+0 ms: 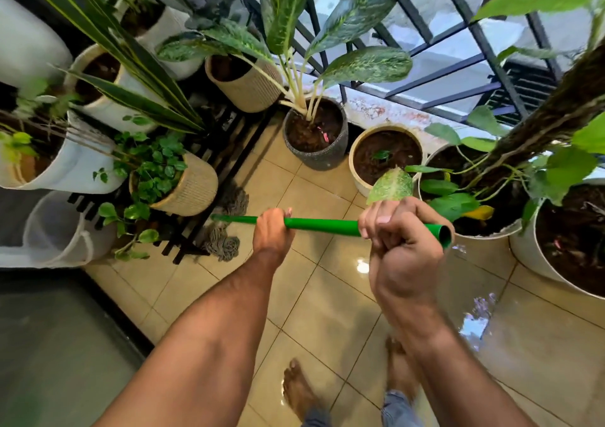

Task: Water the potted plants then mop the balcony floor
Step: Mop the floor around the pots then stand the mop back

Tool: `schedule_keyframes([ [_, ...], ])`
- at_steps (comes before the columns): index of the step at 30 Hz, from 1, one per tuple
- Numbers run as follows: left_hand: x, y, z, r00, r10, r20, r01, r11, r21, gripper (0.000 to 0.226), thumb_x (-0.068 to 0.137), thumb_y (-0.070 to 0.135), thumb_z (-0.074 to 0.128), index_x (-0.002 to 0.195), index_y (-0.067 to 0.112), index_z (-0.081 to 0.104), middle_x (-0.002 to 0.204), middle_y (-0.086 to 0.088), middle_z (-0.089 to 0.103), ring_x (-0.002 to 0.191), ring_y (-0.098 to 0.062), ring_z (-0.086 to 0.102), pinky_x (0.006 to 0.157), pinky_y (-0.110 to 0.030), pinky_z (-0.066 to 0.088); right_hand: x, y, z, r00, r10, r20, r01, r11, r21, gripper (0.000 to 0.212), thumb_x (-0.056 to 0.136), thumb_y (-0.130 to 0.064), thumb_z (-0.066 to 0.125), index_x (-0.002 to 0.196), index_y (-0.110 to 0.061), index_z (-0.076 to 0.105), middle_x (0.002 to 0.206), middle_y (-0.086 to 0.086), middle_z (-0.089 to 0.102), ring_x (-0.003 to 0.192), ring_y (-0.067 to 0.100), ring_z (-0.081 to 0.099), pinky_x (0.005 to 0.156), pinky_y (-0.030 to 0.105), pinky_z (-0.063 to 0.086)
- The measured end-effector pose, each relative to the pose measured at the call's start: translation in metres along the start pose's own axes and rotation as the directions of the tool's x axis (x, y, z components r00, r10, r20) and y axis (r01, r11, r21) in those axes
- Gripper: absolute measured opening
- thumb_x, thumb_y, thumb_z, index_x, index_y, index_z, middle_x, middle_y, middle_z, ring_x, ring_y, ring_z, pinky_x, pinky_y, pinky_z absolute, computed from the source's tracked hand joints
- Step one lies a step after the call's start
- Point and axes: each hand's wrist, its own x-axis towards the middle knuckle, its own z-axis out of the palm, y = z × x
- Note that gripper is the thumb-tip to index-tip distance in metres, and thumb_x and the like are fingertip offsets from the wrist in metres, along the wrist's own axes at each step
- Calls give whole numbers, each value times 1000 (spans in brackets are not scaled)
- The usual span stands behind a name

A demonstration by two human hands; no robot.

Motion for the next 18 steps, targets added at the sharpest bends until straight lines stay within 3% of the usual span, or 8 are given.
schedule_keyframes([
  [3, 21, 19, 11, 1000, 12, -25, -12, 1000, -20, 44, 108, 36, 42, 93, 4, 68, 90, -11, 66, 80, -24, 59, 66, -37, 45, 17, -1, -11, 999, -47, -4, 47, 999, 27, 30, 69, 10, 46, 51, -9, 31, 46, 0, 28, 44, 18, 29, 55, 32, 32],
  [6, 38, 34, 17, 998, 53, -33, -54, 999, -11, 45, 108, 37, 41, 89, 4, 64, 88, -8, 60, 81, -24, 54, 69, -37, 41, 22, 0, -22, 996, -90, 19, 90, 995, 37, 29, 69, 7, 48, 52, -11, 33, 50, -1, 31, 48, 19, 30, 58, 34, 33],
  [11, 66, 55, 12, 989, 144, -42, -144, 990, -6, 39, 108, 38, 41, 75, 19, 44, 90, -7, 54, 83, -21, 45, 71, -35, 29, 24, 2, -23, 984, -170, 50, 172, 985, -29, 30, 68, 8, 52, 55, -16, 40, 54, -5, 40, 49, 21, 35, 63, 36, 35],
  [15, 92, 73, 7, 964, 262, -53, -263, 965, -12, 42, 108, 34, 45, 84, 4, 62, 95, -19, 64, 90, -36, 58, 75, -43, 37, 30, 1, -18, 974, -213, 77, 218, 974, -55, 32, 70, 10, 53, 53, -8, 33, 54, 1, 35, 48, 28, 32, 56, 41, 30],
  [18, 107, 80, 6, 951, 306, -47, -307, 952, -17, 43, 106, 36, 48, 79, 6, 59, 87, -16, 60, 87, -38, 58, 73, -44, 38, 29, 2, -16, 973, -225, 58, 230, 967, -108, 34, 72, 11, 53, 54, -9, 32, 53, 6, 30, 48, 32, 30, 54, 46, 27],
])
